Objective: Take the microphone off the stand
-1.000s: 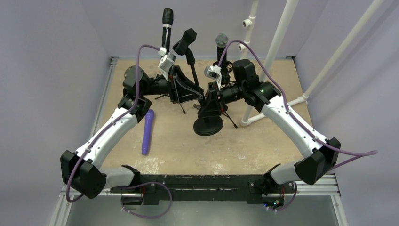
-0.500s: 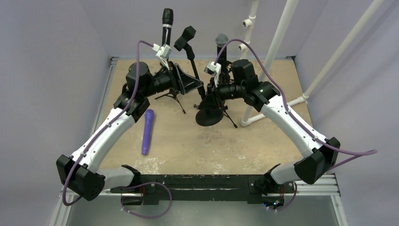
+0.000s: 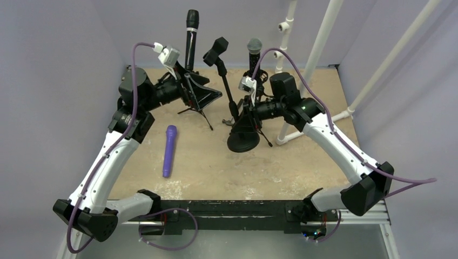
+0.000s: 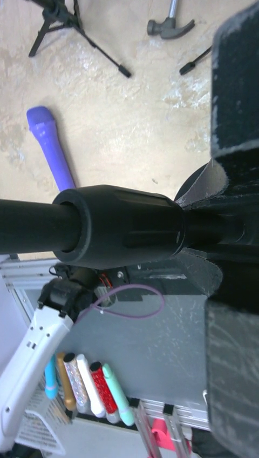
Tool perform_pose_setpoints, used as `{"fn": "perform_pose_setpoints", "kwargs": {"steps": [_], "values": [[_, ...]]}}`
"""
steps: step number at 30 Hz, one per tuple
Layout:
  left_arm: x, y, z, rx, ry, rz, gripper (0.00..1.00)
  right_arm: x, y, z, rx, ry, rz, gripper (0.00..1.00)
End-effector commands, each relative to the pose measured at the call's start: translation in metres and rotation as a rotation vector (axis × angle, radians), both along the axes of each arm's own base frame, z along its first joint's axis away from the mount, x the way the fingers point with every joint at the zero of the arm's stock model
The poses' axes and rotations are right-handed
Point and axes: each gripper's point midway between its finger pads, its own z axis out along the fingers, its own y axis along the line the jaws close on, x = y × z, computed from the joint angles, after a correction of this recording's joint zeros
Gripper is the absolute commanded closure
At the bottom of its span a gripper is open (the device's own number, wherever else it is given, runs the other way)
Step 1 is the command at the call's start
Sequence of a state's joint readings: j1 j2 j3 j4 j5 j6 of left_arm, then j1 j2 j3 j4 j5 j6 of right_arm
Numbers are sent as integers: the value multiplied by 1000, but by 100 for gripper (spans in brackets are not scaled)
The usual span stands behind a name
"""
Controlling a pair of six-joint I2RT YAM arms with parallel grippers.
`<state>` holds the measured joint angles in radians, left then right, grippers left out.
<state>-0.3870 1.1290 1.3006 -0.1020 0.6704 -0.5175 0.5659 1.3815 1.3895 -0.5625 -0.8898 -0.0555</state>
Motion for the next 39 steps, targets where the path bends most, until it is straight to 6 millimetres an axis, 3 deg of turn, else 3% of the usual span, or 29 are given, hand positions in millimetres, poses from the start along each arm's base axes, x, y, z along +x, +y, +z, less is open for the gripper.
{"fn": "perform_pose_setpoints", "kwargs": {"steps": [1,12,22,25,31,39], "values": [[-17,7,40,15,-147,-26,0,-29,-6,35,130,-88,136,100],[-12,7,78,-52,-150,-2,0,-48,-12,21,136,-67,203,100],[-3,2,95,-96,-129,-10,0,-48,-14,14,120,-70,196,100],[2,-3,95,-117,-100,-24,4,-47,-14,13,116,-76,191,100],[8,-9,85,-141,-59,-49,30,-43,-14,12,103,-85,174,100],[7,-21,67,-138,-28,-108,100,-35,-15,11,81,-112,137,100]]}}
